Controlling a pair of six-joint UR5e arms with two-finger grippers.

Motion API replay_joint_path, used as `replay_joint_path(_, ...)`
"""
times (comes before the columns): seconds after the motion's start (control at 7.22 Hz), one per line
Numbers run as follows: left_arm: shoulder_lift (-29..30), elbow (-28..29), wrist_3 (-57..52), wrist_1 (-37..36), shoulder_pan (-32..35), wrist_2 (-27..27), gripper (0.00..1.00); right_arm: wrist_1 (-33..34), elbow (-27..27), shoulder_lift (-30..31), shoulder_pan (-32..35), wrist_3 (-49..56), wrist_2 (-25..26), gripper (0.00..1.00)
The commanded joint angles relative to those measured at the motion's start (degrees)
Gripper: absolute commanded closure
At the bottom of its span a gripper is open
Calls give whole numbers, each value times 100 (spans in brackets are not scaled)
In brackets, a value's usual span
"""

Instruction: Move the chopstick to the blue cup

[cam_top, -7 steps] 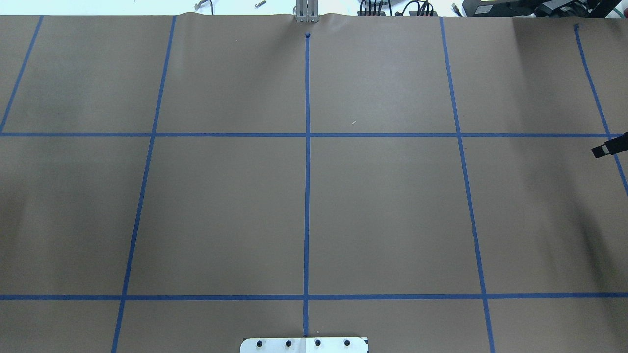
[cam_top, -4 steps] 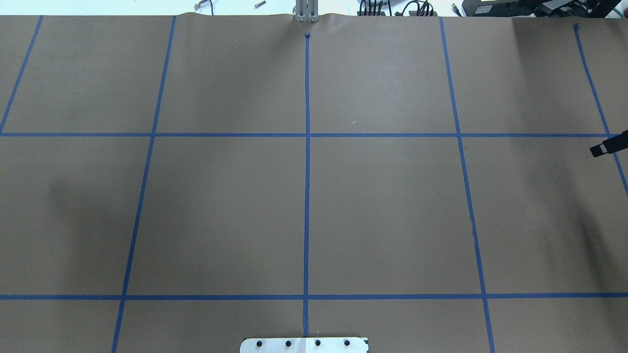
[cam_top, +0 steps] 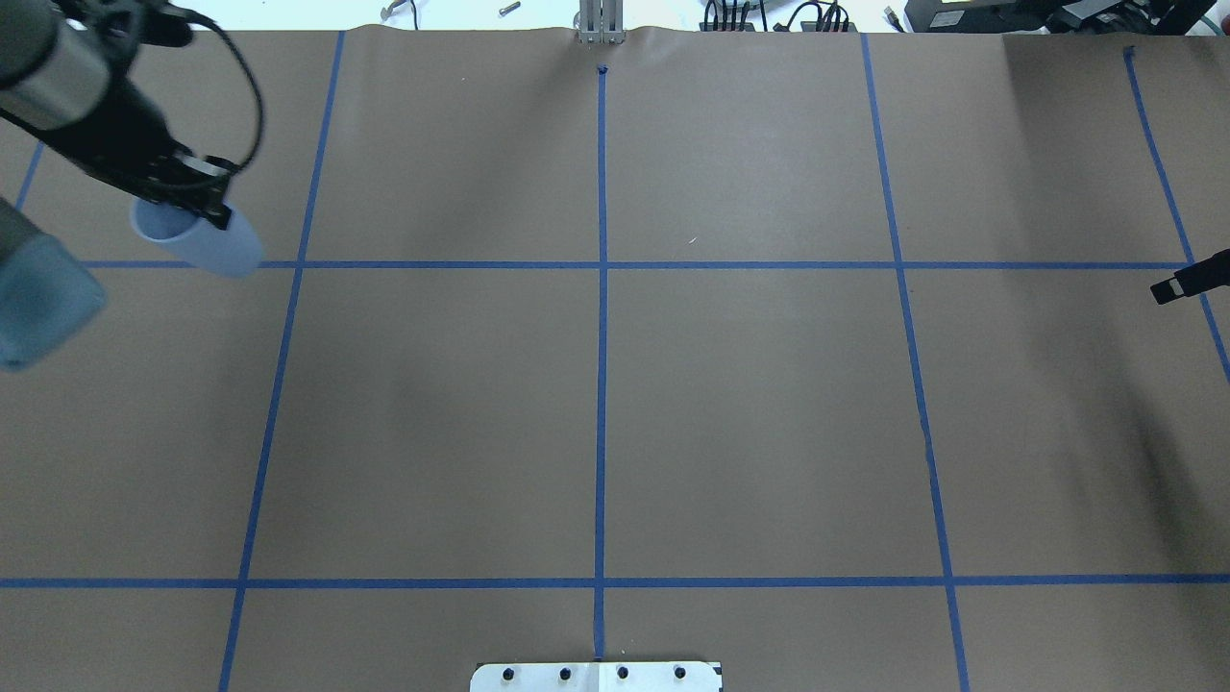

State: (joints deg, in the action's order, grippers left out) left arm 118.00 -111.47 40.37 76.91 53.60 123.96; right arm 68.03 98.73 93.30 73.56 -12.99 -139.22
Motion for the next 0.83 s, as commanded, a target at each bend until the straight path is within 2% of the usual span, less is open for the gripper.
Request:
replay_joint_path(0.0, 1291, 536, 1688, -202, -1235, -1029, 100, 0, -152, -101, 0, -2, 0, 0)
replay_joint_path(0.42, 2794, 2159, 2464, -176, -1589, -1014, 100, 0, -161, -101, 0, -2, 0, 0)
replay_joint_path(0.69, 3324, 2908, 2494, -150, -1993, -1032, 100, 0, -161, -118, -9, -10, 0, 0)
